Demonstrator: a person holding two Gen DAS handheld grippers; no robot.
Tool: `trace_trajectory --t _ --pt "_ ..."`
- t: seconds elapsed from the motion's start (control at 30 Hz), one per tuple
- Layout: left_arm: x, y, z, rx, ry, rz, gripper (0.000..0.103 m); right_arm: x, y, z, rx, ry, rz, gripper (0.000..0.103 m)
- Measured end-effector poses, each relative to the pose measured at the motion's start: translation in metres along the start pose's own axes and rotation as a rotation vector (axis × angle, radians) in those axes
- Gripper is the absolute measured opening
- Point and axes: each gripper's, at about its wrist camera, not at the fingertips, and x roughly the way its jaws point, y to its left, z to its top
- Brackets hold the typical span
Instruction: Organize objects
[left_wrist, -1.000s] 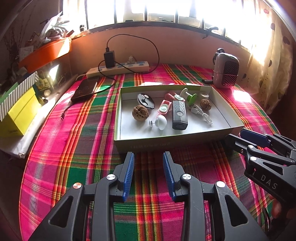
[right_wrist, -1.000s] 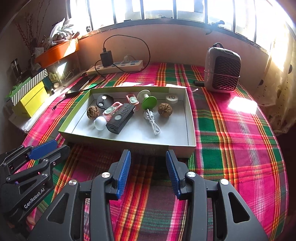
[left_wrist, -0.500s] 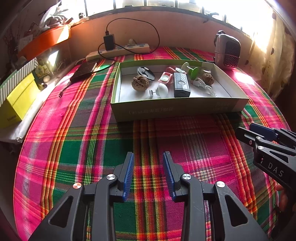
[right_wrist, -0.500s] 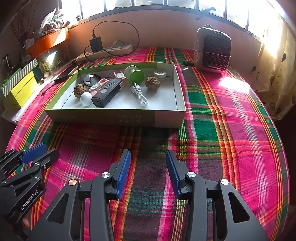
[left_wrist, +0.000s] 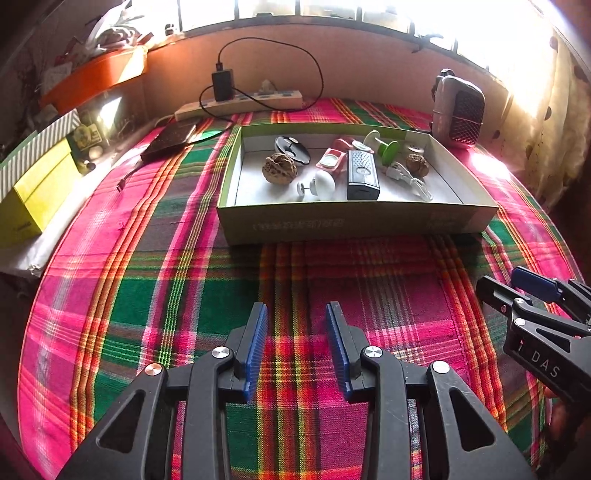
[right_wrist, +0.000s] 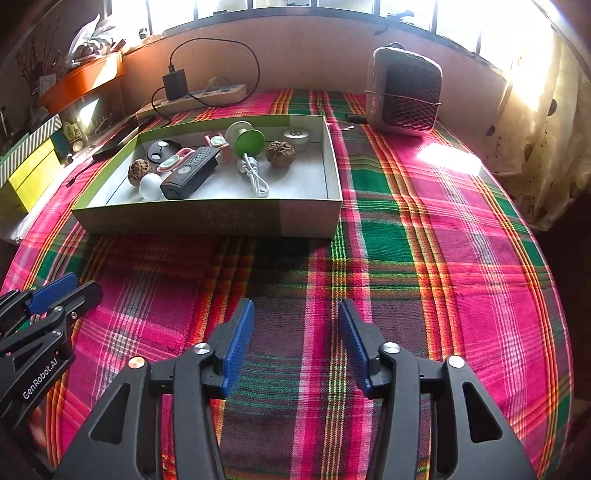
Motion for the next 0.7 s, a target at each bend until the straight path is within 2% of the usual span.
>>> trace_trajectory --t 0.07,0.7 --pt "0.0003 -0.0018 0.0 0.006 -0.001 0.01 0.031 0.0006 -0.0045 -0.0013 0.018 0.0 0.005 0.059" --pt "0.0007 -0.0009 0.0001 0.002 -0.001 0.006 0.032 -0.0004 -0.0058 -0.0032 0.01 -0.008 0.009 0.061"
